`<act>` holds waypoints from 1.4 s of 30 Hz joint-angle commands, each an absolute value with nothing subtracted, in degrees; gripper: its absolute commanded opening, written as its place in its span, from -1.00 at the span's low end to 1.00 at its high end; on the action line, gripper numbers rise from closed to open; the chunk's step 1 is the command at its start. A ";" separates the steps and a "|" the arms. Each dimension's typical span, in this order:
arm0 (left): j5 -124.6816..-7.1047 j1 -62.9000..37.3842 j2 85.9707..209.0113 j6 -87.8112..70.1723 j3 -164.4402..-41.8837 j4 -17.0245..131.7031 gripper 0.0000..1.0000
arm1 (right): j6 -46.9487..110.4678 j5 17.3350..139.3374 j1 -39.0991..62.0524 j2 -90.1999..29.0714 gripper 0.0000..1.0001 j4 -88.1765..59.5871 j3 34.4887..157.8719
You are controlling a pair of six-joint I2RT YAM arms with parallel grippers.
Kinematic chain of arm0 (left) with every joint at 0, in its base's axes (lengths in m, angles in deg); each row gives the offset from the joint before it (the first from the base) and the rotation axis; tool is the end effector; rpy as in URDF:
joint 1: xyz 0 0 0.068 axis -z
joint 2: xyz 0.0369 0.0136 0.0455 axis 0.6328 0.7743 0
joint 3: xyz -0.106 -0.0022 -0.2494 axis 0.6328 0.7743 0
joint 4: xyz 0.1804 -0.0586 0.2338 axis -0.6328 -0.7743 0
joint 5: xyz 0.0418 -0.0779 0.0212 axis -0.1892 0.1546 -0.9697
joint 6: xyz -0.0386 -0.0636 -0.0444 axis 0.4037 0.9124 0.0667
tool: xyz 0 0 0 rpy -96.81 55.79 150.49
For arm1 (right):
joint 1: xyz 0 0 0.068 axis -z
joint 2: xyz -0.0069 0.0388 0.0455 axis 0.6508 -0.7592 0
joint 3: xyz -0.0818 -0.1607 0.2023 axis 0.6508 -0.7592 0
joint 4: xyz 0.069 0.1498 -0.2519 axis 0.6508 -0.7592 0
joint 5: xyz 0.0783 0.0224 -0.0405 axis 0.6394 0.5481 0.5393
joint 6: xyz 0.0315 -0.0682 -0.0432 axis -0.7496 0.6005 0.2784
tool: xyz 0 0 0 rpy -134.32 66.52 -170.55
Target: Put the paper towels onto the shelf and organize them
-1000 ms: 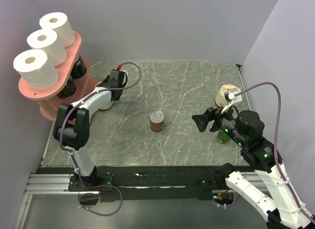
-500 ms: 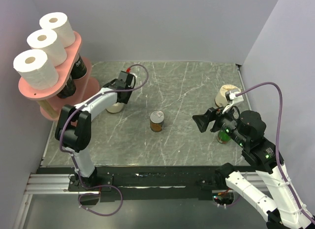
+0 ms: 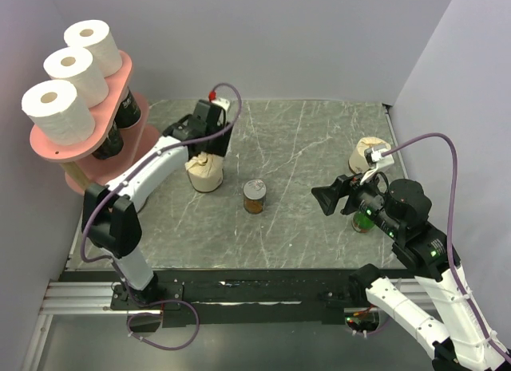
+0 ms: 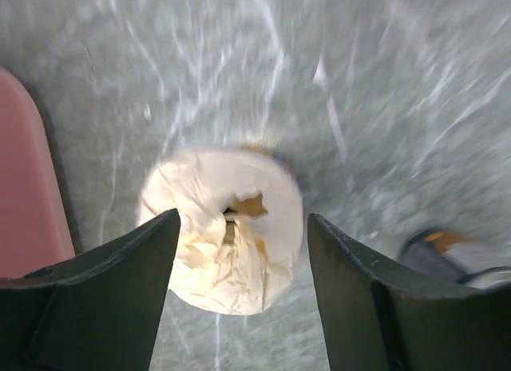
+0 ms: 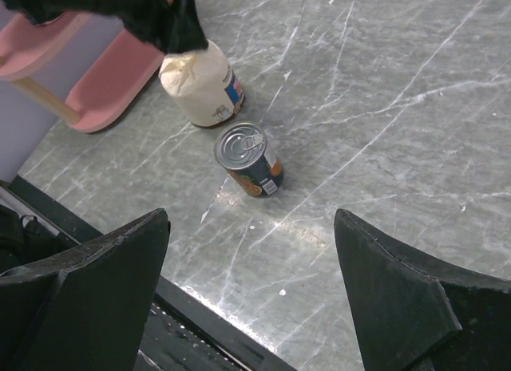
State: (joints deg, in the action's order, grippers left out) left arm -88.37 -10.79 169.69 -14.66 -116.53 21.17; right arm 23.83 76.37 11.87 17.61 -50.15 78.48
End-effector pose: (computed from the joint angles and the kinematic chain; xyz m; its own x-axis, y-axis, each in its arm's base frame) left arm 0.4050 -0.1982 0.2651 -0.6618 0.2486 -0.7072 0.2476 0.9630 0.1069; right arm 0.1557 0.0941 0.4018 -0.3114 0.1182 -0.9429 -0.5006 0.8230 0.2685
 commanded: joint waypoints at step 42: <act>-82.85 -11.84 167.54 -5.28 -120.46 19.82 0.17 | 22.40 77.55 11.51 17.55 0.76 -47.98 79.79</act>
